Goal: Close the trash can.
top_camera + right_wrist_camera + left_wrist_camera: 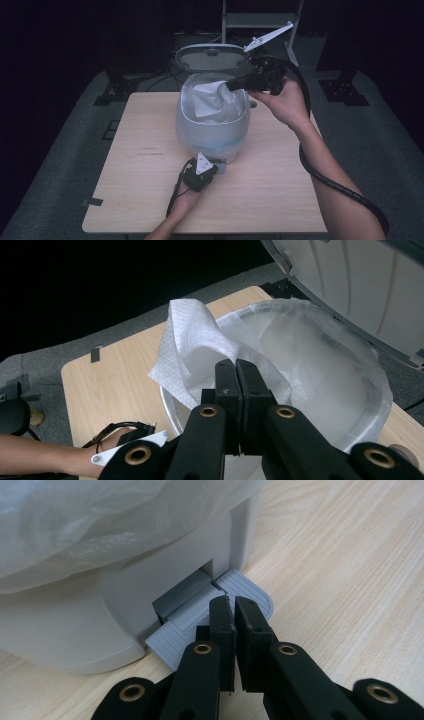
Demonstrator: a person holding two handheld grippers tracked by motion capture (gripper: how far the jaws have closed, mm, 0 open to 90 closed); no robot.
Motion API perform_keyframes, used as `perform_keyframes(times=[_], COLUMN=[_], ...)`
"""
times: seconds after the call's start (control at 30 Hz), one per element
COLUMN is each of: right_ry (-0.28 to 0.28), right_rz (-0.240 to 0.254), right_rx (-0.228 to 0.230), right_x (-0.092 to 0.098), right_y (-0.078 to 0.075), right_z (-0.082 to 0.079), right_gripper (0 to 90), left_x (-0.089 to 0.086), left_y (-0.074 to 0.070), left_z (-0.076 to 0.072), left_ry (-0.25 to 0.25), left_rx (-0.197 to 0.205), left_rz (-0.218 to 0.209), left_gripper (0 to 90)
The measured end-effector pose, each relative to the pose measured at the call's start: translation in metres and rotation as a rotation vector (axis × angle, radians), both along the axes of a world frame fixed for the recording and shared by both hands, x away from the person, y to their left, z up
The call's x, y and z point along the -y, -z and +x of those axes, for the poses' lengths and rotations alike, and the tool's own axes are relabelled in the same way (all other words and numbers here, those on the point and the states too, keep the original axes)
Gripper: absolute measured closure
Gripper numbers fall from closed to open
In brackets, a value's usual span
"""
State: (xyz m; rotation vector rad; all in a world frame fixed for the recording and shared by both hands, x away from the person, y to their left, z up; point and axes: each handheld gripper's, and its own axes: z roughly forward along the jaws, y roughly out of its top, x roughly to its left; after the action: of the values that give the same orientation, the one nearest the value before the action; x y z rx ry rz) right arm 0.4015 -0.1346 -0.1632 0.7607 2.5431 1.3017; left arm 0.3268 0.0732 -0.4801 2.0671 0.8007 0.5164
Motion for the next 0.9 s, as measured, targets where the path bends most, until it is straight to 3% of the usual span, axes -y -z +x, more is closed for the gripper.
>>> perform_keyframes(times=[0.53, 0.6, 0.7, 0.9], right_ry=[0.008, 0.010, 0.032, 0.032], right_rz=[0.004, 0.005, 0.010, 0.010], right_rx=[-0.018, -0.020, -0.028, -0.037], right_x=[-0.010, -0.011, -0.011, -0.009], right_y=[0.012, 0.015, 0.018, 0.023], right_z=[0.012, 0.014, 0.017, 0.017], right_gripper=[88.3, 86.3, 76.2, 76.0], left_x=[0.000, 0.000, 0.000, 0.000], left_y=[0.000, 0.000, 0.000, 0.000], left_z=[0.000, 0.000, 0.000, 0.000], left_ry=[-0.001, -0.001, 0.000, -0.001], left_rx=[0.004, 0.002, 0.000, -0.002], left_rz=[0.004, 0.001, -0.001, -0.001], left_gripper=[86.8, 86.8, 86.8, 86.7])
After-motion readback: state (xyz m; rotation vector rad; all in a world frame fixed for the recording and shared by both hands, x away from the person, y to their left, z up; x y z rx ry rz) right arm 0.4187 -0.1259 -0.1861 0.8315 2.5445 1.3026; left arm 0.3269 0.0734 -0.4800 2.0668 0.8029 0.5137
